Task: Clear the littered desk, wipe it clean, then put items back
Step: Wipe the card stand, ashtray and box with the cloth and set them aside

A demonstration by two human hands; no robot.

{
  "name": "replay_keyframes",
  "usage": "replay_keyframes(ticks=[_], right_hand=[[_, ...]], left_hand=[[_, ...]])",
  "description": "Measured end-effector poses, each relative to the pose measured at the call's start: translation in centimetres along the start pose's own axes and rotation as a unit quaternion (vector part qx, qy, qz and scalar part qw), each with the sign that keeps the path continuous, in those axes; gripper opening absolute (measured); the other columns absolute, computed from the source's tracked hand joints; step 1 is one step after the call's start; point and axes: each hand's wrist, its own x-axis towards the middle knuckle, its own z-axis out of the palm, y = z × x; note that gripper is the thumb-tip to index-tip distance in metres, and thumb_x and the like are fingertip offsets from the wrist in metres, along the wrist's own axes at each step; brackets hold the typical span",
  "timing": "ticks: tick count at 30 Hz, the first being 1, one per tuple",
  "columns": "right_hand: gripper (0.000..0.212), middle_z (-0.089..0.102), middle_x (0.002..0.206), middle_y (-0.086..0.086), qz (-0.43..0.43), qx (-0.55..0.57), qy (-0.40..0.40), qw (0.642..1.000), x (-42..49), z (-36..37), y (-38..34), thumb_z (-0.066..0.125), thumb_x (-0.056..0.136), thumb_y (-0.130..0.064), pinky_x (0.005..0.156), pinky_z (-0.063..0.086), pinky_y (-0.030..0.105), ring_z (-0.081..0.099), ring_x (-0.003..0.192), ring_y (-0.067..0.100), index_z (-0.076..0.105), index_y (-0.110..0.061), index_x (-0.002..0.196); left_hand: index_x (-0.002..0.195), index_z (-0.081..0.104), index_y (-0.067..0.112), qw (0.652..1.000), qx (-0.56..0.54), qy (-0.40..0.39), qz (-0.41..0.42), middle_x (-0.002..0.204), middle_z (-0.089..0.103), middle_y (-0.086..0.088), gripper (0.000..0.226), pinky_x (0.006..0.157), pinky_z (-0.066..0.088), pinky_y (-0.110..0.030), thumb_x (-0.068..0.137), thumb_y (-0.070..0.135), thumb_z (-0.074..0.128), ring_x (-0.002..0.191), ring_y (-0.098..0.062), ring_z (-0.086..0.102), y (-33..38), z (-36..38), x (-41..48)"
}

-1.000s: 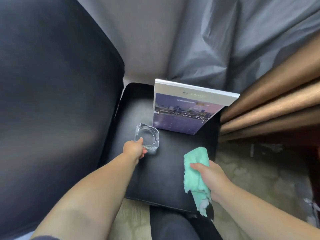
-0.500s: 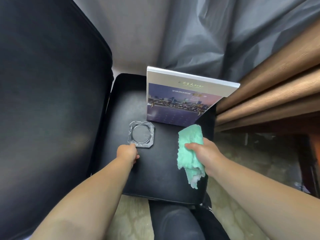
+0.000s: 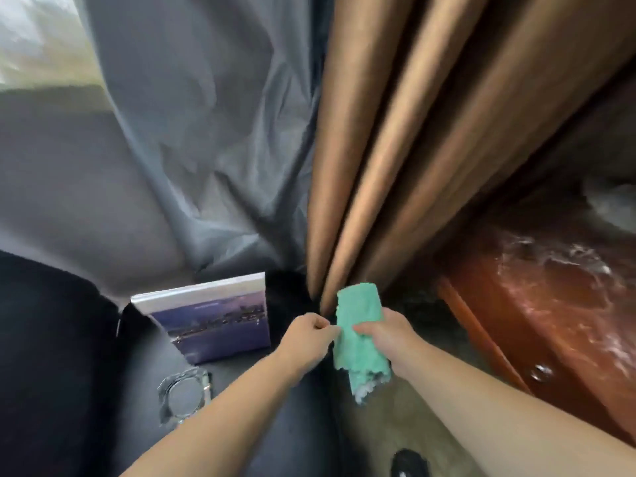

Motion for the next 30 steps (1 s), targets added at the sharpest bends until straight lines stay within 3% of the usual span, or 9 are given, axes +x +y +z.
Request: replay_keyframes(ticks=[2,5,9,11,14,18,22,28,30], right_hand=[[0.022,0.069,0.097,0.016,-0.023,0.04,0.027,0.999,-0.6,-5.5,-0.9,0.062,0.083,0.003,0.087,0.053,0.049,0.066,0.089,0.034,0.062,-0.004,0.103],[0.024,0.069,0.097,0.017,-0.043,0.112,0.062,0.991,-1.4,-13.6,-1.4,0.062,0.081,0.006,0.084,0.054,0.05,0.067,0.088,0.035,0.061,-0.004,0.104],[0.031,0.069,0.099,0.019,-0.051,0.197,0.1,0.974,-2.4,-24.3,-0.3,0.063,0.082,0.002,0.078,0.056,0.049,0.068,0.086,0.037,0.059,-0.007,0.111],[0.031,0.068,0.1,0.02,-0.049,0.229,0.125,0.964,-2.5,-29.5,1.1,0.063,0.082,0.0,0.078,0.056,0.05,0.068,0.086,0.037,0.058,-0.007,0.112],[0.026,0.068,0.097,0.022,-0.038,0.285,0.153,0.946,-1.6,-36.7,3.8,0.062,0.083,0.002,0.074,0.056,0.051,0.068,0.082,0.037,0.059,-0.004,0.108],[0.03,0.07,0.095,0.018,-0.003,0.313,0.171,0.934,-0.2,-43.8,7.3,0.066,0.081,-0.001,0.07,0.057,0.05,0.07,0.079,0.035,0.06,-0.007,0.109],[0.029,0.07,0.094,0.018,0.035,0.353,0.19,0.915,1.0,-47.5,10.5,0.068,0.079,0.0,0.074,0.056,0.052,0.069,0.08,0.035,0.062,-0.005,0.107],[0.03,0.068,0.102,0.016,0.083,0.412,0.25,0.872,3.3,-52.8,13.2,0.068,0.081,-0.005,0.085,0.053,0.052,0.067,0.089,0.035,0.061,-0.007,0.11],[0.026,0.068,0.104,0.016,0.092,0.425,0.273,0.858,4.3,-54.8,13.3,0.066,0.083,-0.005,0.082,0.054,0.047,0.066,0.09,0.034,0.06,-0.006,0.109]], left_hand=[[0.089,0.062,0.016,0.997,0.024,-0.062,0.039,0.081,0.065,-0.005,0.012,0.049,0.043,-0.023,0.086,0.028,0.062,0.064,-0.017,0.058,4.7,4.3,-0.7],[0.091,0.06,0.018,0.989,0.018,-0.144,0.034,0.083,0.065,-0.002,0.011,0.05,0.047,-0.021,0.091,0.029,0.059,0.066,-0.014,0.06,10.7,11.1,-2.1],[0.105,0.063,0.016,0.974,0.011,-0.227,0.023,0.097,0.071,-0.007,0.026,0.077,0.053,-0.036,0.091,0.036,0.055,0.086,-0.025,0.067,16.1,20.9,-3.3],[0.103,0.064,0.014,0.973,0.027,-0.223,0.046,0.098,0.072,-0.007,0.024,0.079,0.055,-0.036,0.09,0.033,0.059,0.087,-0.024,0.068,17.9,26.1,-3.4],[0.094,0.067,0.005,0.972,0.048,-0.216,0.078,0.091,0.073,-0.009,0.022,0.065,0.053,-0.025,0.088,0.027,0.065,0.078,-0.019,0.068,20.2,33.4,-3.5],[0.089,0.067,-0.001,0.97,0.103,-0.202,0.085,0.089,0.071,-0.02,0.039,0.064,0.045,-0.031,0.083,0.038,0.069,0.071,-0.023,0.06,21.4,40.8,-2.9],[0.083,0.061,0.004,0.961,0.172,-0.204,0.075,0.069,0.055,-0.011,0.031,0.053,0.04,-0.028,0.089,0.034,0.062,0.057,-0.02,0.049,21.3,45.5,-1.6],[0.099,0.064,0.004,0.953,0.224,-0.185,0.084,0.075,0.065,-0.006,0.016,0.05,0.044,-0.026,0.096,0.014,0.051,0.048,-0.01,0.06,25.0,50.1,3.5],[0.103,0.064,0.007,0.949,0.24,-0.178,0.101,0.079,0.063,-0.005,0.017,0.056,0.048,-0.026,0.095,0.017,0.053,0.058,-0.013,0.06,26.9,51.8,5.9]])
